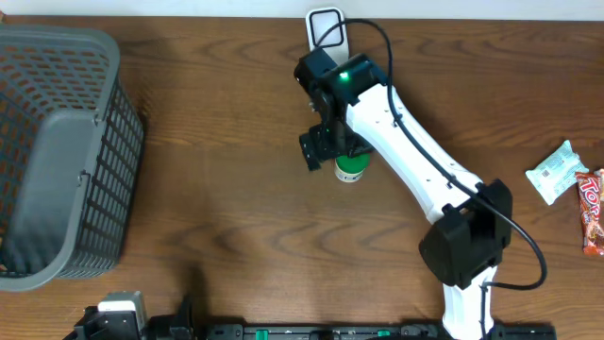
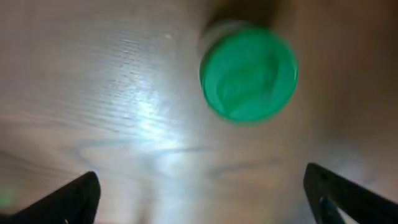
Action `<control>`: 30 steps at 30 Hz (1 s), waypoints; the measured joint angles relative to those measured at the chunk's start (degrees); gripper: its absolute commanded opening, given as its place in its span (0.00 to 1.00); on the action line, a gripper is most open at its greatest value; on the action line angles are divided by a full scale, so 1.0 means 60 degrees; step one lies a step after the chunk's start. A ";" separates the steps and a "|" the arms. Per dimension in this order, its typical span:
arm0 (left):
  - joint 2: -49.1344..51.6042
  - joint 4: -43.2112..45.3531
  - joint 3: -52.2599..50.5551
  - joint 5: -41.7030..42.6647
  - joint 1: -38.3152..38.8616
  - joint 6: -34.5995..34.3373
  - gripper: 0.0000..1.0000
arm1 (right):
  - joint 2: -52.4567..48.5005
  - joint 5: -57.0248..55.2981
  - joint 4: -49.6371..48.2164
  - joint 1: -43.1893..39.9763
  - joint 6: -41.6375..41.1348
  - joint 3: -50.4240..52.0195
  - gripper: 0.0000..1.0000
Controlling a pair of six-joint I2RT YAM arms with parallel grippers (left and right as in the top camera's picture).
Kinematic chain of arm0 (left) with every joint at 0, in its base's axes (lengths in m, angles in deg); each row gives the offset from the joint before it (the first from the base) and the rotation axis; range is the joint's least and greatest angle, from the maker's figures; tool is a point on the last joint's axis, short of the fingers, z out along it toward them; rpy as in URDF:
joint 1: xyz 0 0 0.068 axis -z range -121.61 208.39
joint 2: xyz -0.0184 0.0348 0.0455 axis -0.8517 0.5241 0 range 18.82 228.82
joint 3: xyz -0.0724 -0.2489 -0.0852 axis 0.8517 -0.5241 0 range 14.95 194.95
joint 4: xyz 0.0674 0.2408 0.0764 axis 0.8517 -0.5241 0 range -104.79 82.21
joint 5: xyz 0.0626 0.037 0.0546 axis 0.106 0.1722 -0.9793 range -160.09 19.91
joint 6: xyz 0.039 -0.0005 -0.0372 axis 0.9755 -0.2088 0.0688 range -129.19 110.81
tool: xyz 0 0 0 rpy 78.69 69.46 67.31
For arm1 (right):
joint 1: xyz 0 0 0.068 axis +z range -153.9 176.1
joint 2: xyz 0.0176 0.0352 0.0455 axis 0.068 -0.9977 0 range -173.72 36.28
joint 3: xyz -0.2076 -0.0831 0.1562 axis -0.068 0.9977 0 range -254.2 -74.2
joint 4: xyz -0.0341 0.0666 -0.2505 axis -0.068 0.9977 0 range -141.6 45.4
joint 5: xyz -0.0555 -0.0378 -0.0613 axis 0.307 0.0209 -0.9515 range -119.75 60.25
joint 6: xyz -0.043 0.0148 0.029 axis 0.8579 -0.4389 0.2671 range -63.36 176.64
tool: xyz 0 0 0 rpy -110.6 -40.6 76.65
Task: Scan the item barcode
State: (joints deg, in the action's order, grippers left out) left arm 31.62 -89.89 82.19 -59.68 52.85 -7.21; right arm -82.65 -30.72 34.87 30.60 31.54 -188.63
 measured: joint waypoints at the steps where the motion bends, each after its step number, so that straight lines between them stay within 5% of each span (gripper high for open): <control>1: 0.0000 0.0000 0.0000 0.0000 0.0000 0.0000 0.98 | -0.0004 0.0120 -0.0051 -0.0004 -0.0535 0.0004 0.99; 11: 0.0000 0.0004 0.0000 0.0000 0.0000 0.0000 0.98 | -0.0321 0.0346 -0.0605 -0.0025 -0.4962 0.0011 0.99; 30: 0.0000 0.0004 0.0000 0.0000 0.0000 0.0004 0.98 | -0.1282 -0.0004 -0.0550 -0.0936 -0.5730 0.0011 0.99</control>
State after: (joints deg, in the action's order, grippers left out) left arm 31.62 -89.87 82.19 -59.68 52.85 -7.19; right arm -90.35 -30.74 31.57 24.99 -2.84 -188.56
